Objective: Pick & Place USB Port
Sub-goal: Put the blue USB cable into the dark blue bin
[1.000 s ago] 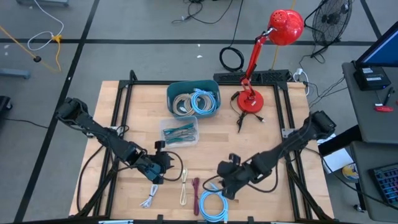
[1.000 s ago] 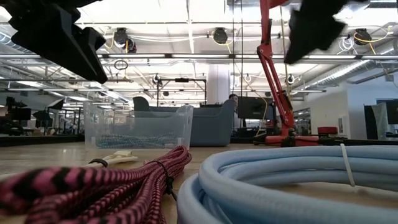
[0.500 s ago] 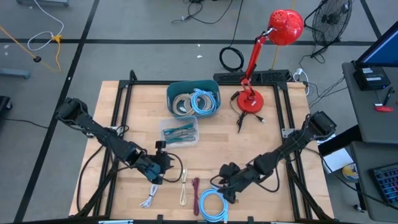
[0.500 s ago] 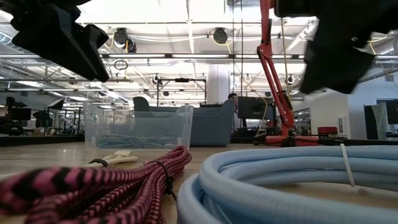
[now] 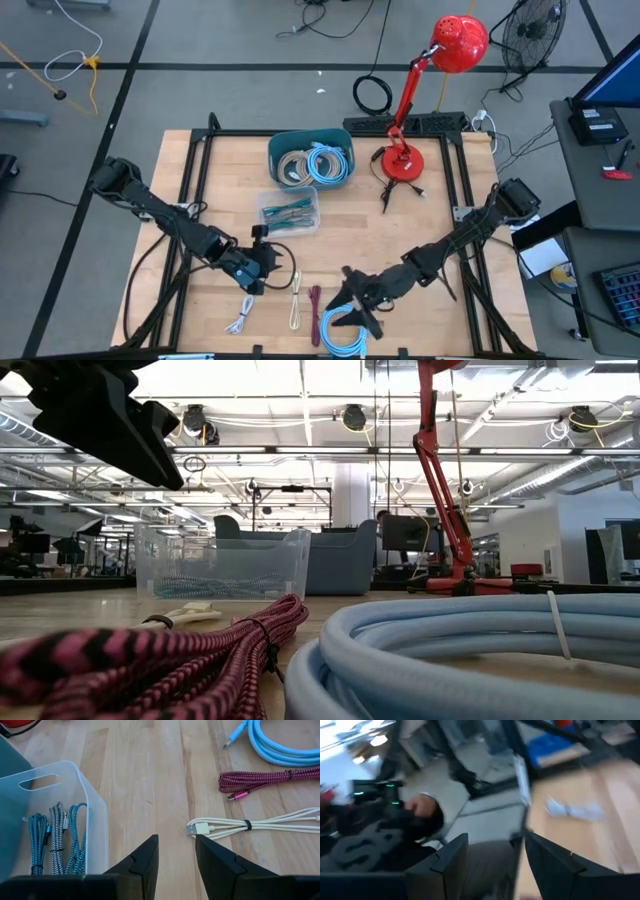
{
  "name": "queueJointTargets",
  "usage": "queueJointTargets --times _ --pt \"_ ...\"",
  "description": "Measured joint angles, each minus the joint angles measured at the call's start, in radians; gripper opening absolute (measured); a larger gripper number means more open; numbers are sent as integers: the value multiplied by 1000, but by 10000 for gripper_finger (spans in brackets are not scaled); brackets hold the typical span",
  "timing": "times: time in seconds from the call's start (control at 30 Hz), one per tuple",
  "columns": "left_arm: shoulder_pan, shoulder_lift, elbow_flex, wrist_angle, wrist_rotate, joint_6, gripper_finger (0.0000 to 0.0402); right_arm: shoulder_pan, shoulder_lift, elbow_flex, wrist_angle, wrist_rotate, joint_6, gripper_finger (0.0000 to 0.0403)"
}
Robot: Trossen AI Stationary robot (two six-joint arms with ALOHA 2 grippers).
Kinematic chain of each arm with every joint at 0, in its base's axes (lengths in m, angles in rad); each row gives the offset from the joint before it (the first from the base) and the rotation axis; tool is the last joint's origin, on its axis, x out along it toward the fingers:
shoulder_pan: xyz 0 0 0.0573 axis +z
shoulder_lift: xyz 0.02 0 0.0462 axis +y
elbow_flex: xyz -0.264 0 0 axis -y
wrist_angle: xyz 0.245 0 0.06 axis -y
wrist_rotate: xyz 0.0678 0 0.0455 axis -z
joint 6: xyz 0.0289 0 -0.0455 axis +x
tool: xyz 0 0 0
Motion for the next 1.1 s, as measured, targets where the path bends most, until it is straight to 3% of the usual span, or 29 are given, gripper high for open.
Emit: queueJointTargets --times 0.07,0.13,0.3,0.43,0.53,0.83,0.97,1.1 --pt "0 0 0 0 0 0 133 -2 0 58 -51 -37 -81 189" --pt "0 0 0 -1 0 0 133 9 0 146 -210 -46 -163 183" --pt "0 0 0 -3 7 9 133 78 89 405 -593 29 -266 167" --pt "0 0 0 -5 7 25 133 133 186 581 -686 27 -284 163" --pt "0 0 0 0 7 47 133 163 244 659 -852 62 -157 163" --pt "11 0 0 8 8 112 133 122 336 664 -1342 113 461 164" --pt "29 0 0 18 28 147 133 80 334 649 -1338 135 557 179" --pt "41 0 0 18 49 169 133 58 336 625 -1320 60 613 197"
